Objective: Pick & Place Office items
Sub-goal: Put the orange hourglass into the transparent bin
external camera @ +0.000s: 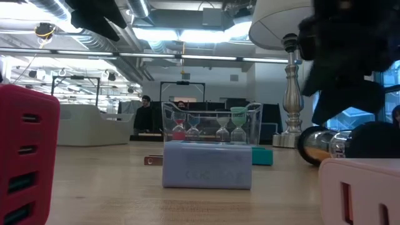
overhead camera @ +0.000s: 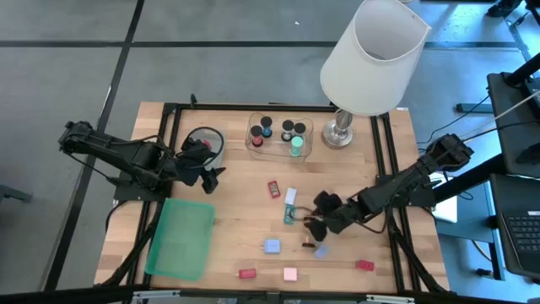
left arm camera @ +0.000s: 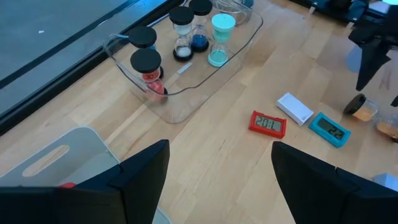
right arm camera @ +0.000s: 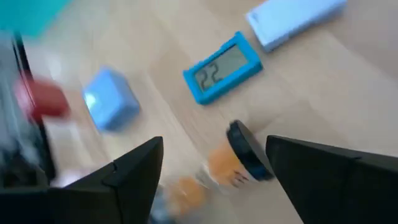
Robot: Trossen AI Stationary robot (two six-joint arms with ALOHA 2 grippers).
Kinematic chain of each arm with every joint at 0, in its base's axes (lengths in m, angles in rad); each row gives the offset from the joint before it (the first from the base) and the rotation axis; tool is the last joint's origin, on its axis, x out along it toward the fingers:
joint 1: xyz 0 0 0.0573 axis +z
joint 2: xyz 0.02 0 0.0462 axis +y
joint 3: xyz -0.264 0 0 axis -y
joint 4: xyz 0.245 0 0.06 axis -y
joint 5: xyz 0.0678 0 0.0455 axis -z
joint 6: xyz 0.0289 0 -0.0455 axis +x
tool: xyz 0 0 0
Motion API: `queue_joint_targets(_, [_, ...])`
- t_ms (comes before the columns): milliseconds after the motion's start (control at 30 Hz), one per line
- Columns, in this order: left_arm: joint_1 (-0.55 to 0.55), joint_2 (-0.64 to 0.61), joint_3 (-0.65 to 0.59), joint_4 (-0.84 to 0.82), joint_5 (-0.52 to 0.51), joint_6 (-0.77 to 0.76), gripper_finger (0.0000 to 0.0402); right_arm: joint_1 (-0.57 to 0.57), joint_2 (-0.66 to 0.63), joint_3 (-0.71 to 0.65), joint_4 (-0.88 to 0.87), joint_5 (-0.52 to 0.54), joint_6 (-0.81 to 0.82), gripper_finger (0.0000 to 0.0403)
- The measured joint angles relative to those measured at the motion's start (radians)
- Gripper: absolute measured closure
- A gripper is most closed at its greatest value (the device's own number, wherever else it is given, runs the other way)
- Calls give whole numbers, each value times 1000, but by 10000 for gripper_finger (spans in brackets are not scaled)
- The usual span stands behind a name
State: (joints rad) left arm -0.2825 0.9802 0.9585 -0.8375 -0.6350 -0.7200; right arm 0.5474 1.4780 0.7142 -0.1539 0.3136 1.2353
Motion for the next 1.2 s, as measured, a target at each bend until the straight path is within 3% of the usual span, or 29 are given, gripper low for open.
queue_joint_targets(233, [0,0,0,0,0,52,121,-34,0,35,-59,-112,315,113])
queue_joint_targets(433, [0,0,0,0,0,177,121,-44,13,91,-171,-149,460,113])
queue_joint_targets(567, [0,0,0,-1,0,239,121,-62,60,147,-234,-155,486,113])
queue_joint_targets(833, [0,0,0,-5,-1,297,121,-115,215,276,-401,-298,458,113])
queue_joint_targets(1200, [0,0,0,-21,-1,313,121,-126,311,299,-388,-295,433,119])
